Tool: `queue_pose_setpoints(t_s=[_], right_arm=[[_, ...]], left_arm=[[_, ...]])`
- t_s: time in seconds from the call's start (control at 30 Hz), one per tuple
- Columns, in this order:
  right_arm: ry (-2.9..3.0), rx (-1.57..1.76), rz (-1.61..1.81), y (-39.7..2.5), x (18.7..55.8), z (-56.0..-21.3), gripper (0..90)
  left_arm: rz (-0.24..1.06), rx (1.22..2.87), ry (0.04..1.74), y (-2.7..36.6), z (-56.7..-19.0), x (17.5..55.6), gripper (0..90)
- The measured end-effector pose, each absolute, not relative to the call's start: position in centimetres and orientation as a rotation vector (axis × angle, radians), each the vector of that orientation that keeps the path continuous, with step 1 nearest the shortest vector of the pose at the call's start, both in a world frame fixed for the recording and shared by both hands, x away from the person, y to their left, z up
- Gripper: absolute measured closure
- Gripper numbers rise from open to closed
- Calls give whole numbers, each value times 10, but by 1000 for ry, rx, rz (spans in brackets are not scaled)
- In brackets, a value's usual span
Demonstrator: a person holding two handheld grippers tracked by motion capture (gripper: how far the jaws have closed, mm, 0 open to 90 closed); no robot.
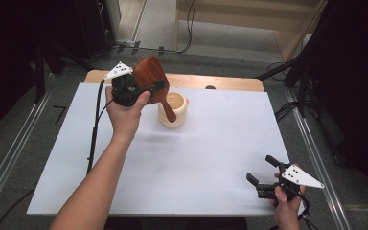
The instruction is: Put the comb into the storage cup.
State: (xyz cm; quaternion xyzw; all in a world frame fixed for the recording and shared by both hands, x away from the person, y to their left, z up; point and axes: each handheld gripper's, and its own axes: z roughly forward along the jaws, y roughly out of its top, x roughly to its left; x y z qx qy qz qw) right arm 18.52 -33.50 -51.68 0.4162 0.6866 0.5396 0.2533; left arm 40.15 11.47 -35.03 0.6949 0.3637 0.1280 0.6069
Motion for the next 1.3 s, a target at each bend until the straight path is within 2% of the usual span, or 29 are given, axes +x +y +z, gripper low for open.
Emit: queue_pose_setpoints(t_s=[0.97, 1.3], right_arm=[[1869, 1128, 1468, -335, 186, -518, 0], [1867, 1125, 1468, -334, 186, -518, 0]], left_arm=[[328, 1552, 869, 116, -334, 424, 553], [345, 1539, 910, 114, -342, 436, 552]])
